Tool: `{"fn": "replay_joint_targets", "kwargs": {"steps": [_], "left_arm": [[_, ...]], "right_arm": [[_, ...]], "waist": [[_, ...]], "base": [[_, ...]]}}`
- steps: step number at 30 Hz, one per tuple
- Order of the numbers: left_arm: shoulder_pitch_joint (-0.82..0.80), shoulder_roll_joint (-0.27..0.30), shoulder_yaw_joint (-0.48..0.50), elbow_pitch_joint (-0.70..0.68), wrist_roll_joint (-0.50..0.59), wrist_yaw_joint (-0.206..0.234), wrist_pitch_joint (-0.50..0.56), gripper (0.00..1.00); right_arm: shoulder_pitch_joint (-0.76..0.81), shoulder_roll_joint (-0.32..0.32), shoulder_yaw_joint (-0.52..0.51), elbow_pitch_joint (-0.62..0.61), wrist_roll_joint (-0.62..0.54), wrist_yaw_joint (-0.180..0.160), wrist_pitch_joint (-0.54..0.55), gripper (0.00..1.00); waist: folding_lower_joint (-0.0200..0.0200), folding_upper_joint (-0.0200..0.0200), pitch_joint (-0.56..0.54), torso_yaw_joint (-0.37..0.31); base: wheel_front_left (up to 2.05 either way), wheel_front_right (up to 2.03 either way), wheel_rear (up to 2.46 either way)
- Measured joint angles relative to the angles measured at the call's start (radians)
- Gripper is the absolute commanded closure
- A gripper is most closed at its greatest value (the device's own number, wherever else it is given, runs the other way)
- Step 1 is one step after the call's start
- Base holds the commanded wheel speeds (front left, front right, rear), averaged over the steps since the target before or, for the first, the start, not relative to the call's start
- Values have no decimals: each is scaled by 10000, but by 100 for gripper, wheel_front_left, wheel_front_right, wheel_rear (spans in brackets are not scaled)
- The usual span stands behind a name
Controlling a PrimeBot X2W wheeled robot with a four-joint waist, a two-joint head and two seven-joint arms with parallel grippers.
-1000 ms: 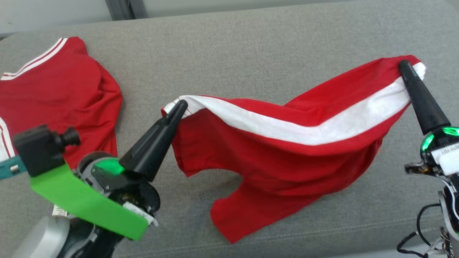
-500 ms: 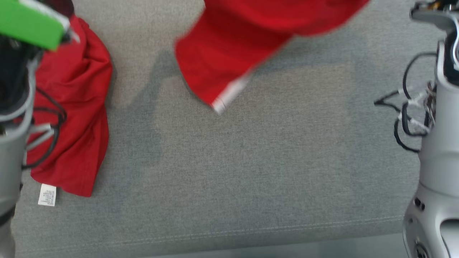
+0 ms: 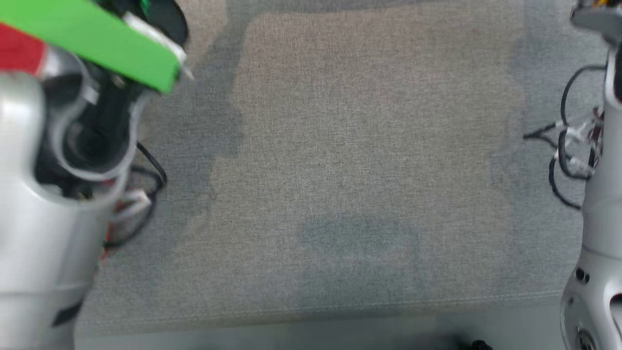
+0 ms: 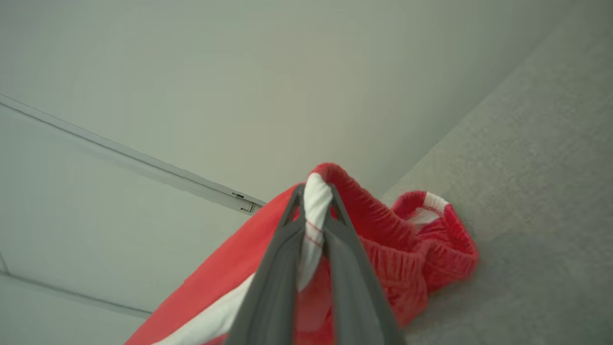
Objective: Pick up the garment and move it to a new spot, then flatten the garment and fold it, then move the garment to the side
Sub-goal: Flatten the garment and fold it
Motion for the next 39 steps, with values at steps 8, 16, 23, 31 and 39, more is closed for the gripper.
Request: {"fn": "replay_joint_targets", "kwargs": {"steps": [8, 16, 23, 31, 39], "left_arm": [[3116, -163, -702, 675, 29, -669, -886, 100], [5008, -447, -688, 652, -257, -857, -1737, 100], [6379, -502, -1187, 393, -337, -1072, -2000, 100], [7893, -336, -1946, 71, -345, -1095, -1981, 100], [9132, 263, -1979, -732, -324, -715, -2042, 100]], "right_arm": [[2511, 19, -426, -52, 568, 205, -123, 100], [4231, 151, -531, -98, 892, 619, -151, 100], [6022, 171, -589, 42, 924, 826, -136, 100], [7664, 230, -895, -127, 1041, 809, -102, 100], [9227, 40, -606, -1321, 755, 930, 211, 100]], "waist": [[0, 0, 351, 106], [1, 0, -480, 93], [0, 0, -1372, 3], [-1, 0, -2369, 36], [-1, 0, -2859, 246]], "base": [[0, 0, 0], [0, 0, 0], [0, 0, 0], [0, 0, 0], [0, 0, 0]]}}
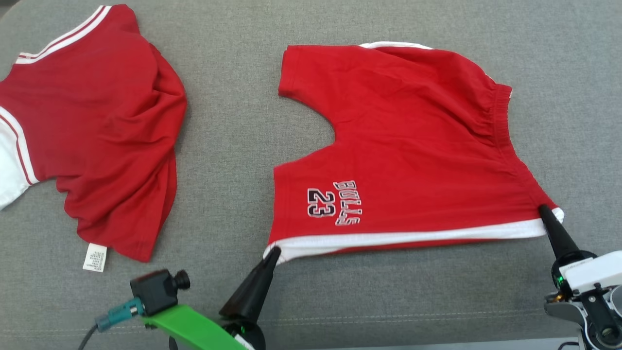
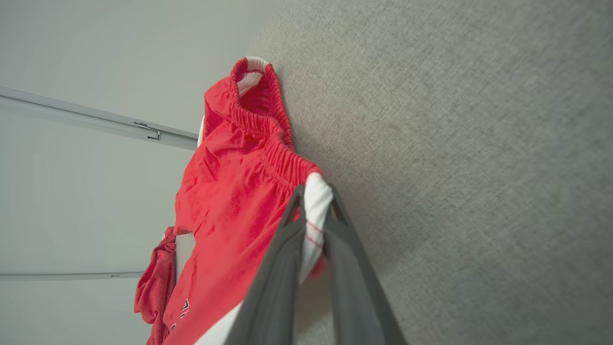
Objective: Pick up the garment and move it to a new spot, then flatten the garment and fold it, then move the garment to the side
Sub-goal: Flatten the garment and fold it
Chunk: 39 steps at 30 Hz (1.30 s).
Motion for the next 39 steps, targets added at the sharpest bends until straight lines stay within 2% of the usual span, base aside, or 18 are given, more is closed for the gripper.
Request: {"fn": "replay_joint_targets", "kwargs": {"steps": [4, 10, 16, 23, 33, 39], "left_arm": [[453, 150, -84, -36, 174, 155, -90, 100], [478, 84, -54, -10, 178, 151, -412, 100], [485, -8, -353, 132, 182, 61, -412, 100], [752, 385, -441, 42, 207, 63, -244, 100], [1228, 1151, 489, -648, 360, 305, -449, 100], [1592, 1262, 470, -1271, 389, 426, -385, 100]], "right_arm": [[617, -255, 291, -362, -522, 104, 84, 100], [1174, -155, 1143, -786, -729, 397, 353, 100], [1248, 46, 1549, -1081, -790, 506, 349, 100], [1832, 52, 1429, -1373, -786, 495, 347, 100], [2002, -65, 968, -1850, -869, 458, 205, 100], [2357, -105, 1062, -2203, -779, 476, 297, 100]], "waist": [[0, 0, 182, 9], [0, 0, 334, 79], [0, 0, 315, 4], [0, 0, 298, -78], [0, 0, 397, -258], [0, 0, 367, -163]], "base": [[0, 0, 0], [0, 0, 0], [0, 0, 0], [0, 0, 0], [0, 0, 0], [0, 0, 0]]}}
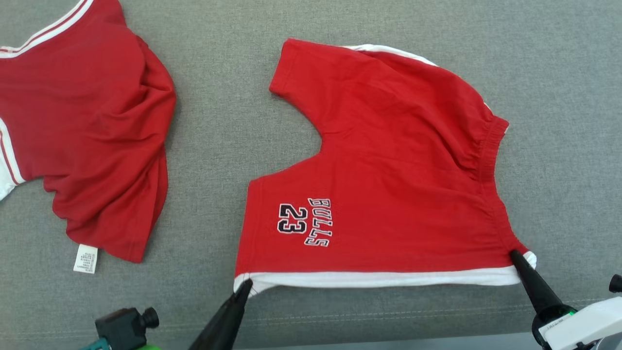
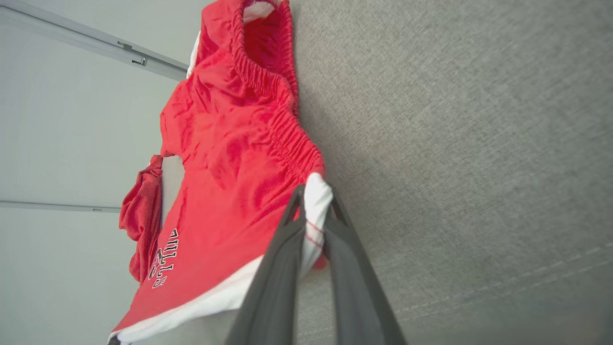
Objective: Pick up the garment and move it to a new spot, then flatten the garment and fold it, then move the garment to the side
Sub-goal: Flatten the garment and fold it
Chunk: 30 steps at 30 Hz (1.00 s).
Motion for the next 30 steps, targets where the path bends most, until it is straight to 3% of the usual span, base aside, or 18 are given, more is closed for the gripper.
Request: {"fn": "replay_joint_targets", "kwargs": {"steps": [5, 15, 25, 30], "left_arm": [[548, 130, -127, -336, -230, 40, 127, 100], [303, 583, 805, -1039, 54, 167, 36, 100], [-2051, 1179, 959, -1979, 621, 270, 1231, 100], [-3458, 1321, 963, -2046, 980, 360, 2107, 100]], "right_arm": [[326, -115, 81, -272, 40, 33, 140, 100], [-116, 146, 56, -867, 295, 75, 31, 100], [-1419, 332, 554, -1035, 449, -111, -146, 100], [-2384, 420, 564, -840, 537, -416, -453, 100]], "waist": [[0, 0, 104, 92], [0, 0, 385, 85], [0, 0, 1137, -225], [0, 0, 1634, -497]], "base": [[0, 0, 0], [0, 0, 0], [0, 0, 0], [0, 0, 0]]}}
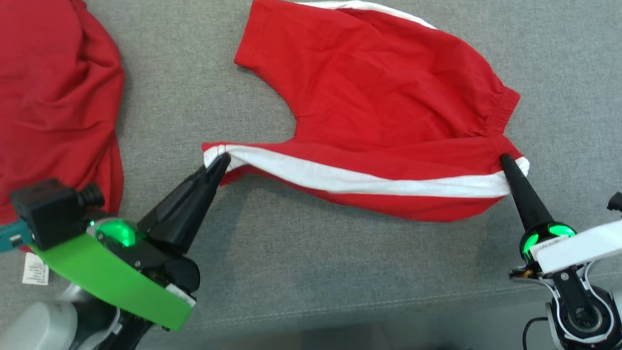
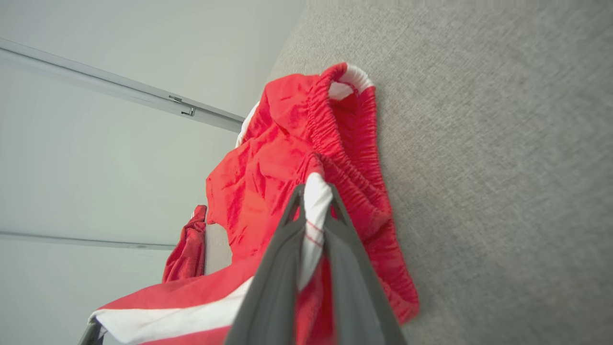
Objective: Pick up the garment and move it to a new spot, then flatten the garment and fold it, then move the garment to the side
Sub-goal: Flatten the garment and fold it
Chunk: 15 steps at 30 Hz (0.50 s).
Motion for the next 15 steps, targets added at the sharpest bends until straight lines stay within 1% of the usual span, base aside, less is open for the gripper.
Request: {"fn": "replay_joint_targets", "kwargs": {"steps": [5, 8, 9, 15], "left_arm": [[-1625, 17, 50, 146, 38, 81, 930, 100], [-2680, -31, 23, 435, 8, 82, 1574, 100], [-3021, -59, 10, 591, -19, 82, 1781, 100], [-4771, -274, -36, 1626, -40, 84, 2800, 100]], "right_arm": [[-946, 12, 42, 282, 278, -303, -155, 100], [-1545, 12, 155, 385, 431, -316, -207, 100], [-1722, 13, 196, 412, 464, -385, -207, 100], [-2564, 4, 495, 732, 545, -389, -207, 100]], "waist": [[0, 0, 531, -301], [0, 0, 846, -465], [0, 0, 945, -515], [0, 0, 1380, -807]], "base": [[0, 0, 0], [0, 0, 0], [0, 0, 0], [0, 0, 0]]}}
